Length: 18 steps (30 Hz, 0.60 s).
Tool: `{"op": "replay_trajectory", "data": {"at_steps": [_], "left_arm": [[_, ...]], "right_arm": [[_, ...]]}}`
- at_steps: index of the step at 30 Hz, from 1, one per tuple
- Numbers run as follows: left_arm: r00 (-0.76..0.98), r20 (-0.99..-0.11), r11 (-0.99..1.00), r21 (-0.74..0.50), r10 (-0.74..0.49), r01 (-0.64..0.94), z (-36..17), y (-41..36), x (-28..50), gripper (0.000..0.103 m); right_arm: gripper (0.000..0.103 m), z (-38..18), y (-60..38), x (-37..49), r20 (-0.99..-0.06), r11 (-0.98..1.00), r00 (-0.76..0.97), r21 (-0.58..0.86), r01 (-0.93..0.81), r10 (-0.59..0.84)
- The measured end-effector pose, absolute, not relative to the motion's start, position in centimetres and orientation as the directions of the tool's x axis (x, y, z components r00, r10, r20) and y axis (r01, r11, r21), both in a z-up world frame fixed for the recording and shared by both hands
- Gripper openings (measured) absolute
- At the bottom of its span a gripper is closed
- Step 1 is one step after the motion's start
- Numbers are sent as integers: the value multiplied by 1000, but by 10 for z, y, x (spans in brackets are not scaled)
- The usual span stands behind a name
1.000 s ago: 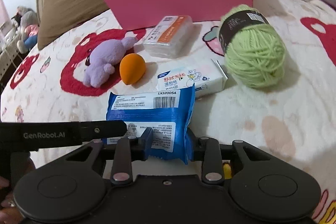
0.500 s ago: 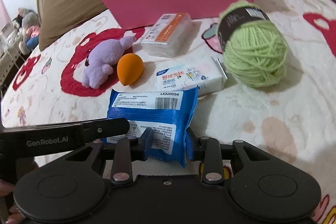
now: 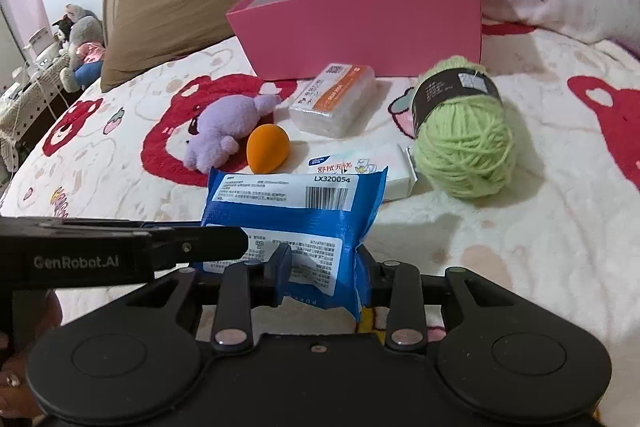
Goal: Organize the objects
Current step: 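Lift the blue wet-wipe pack with the right gripper toward the pink box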
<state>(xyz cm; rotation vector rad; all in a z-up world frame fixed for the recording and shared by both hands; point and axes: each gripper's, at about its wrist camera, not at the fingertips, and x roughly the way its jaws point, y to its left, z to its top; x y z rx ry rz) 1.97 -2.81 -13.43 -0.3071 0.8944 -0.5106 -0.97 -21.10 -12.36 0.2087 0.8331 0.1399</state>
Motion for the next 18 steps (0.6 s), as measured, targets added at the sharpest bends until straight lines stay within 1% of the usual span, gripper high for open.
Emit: {"op": "replay_trajectory", "data": {"at_steps": [5, 7, 9, 11, 13, 18], "left_arm": [[522, -656, 836, -476, -545, 275, -122, -26, 16, 29], [513, -682, 851, -458, -521, 256, -115, -28, 18, 29], [490, -709, 858, -466, -507, 214, -107, -30, 23, 29], [490, -707, 854, -485, -509, 187, -98, -31, 25, 29], [489, -704, 851, -490, -514, 188, -90, -33, 27, 29], [481, -698, 838, -519, -530, 171, -65, -35, 33, 29]], "right_arm": [[46, -113, -220, -14, -691, 957, 676, 277, -79, 256], [46, -109, -219, -13, -683, 957, 680, 273, -98, 265], [46, -104, -219, -11, -678, 951, 677, 285, -116, 286], [50, -99, -218, -9, -685, 950, 666, 283, -129, 295], [51, -91, -221, -10, -671, 950, 680, 280, -135, 295], [54, -65, -231, -6, -669, 945, 673, 280, -166, 317]]}}
